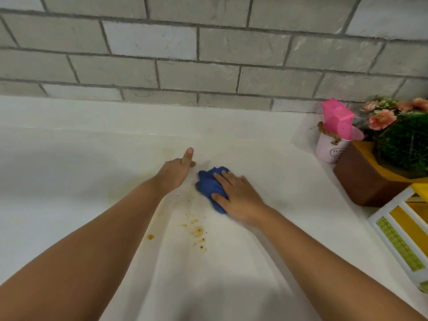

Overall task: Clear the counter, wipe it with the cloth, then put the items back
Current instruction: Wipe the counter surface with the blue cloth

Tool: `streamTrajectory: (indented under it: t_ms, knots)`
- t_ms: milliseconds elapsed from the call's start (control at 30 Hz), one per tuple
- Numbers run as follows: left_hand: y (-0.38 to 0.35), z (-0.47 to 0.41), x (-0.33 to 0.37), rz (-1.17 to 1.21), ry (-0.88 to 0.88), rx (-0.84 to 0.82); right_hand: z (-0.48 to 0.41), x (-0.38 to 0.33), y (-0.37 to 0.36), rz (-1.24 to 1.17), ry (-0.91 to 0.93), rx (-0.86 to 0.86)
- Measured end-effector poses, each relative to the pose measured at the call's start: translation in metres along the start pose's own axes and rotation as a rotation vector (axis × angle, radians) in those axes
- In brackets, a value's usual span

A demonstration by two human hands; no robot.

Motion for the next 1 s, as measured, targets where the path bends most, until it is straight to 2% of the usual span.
streamTrajectory:
  t_ms: [100,133,267,367,433,600,667,733,833,933,1000]
  knots:
    - [0.041,0.006,-0.021,0.145,-0.04,0.186,0.013,0.021,0.012,0.044,-0.009,-0.15]
    - [0.059,0.008,-0.034,0.168,-0.043,0.253,0.011,0.033,0.017,0.061,-0.046,-0.149]
    - [0.124,0.011,-0.106,0.19,0.133,0.366,-0.023,0.082,0.033,0.042,-0.306,0.126]
    - [0.133,0.017,-0.146,0.31,0.216,0.289,-0.058,0.08,0.032,0.004,-0.422,0.195]
    - [0.126,0.021,-0.154,0.287,0.207,0.277,-0.08,0.049,0.025,0.038,-0.346,0.174]
    - [0.121,0.027,-0.155,0.095,0.248,0.34,-0.067,-0.059,-0.005,0.067,0.07,0.076]
    - [0.119,0.029,-0.152,0.042,0.229,0.336,-0.046,-0.069,-0.006,0.009,0.18,0.044]
    - [0.115,0.032,-0.147,-0.012,0.195,0.333,-0.037,-0.059,0.007,-0.083,0.243,0.106]
    - [0.112,0.033,-0.147,-0.036,0.192,0.341,-0.061,-0.001,0.027,-0.131,0.103,0.207]
    - [0.111,0.03,-0.149,-0.027,0.155,0.353,-0.11,0.035,0.022,-0.033,-0.053,0.164]
    - [0.112,0.031,-0.146,0.023,0.094,0.39,-0.144,0.031,0.017,0.006,-0.103,0.168]
Point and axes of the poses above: each hand's wrist, its own z-axis away from the middle knuckle, its own y-axis out of the back of the hand, x = y × z, the point moved 9 cm from there along -z, towards the middle knuckle, and after that the axes turned 6 degrees about y, right-handed, at the moved point
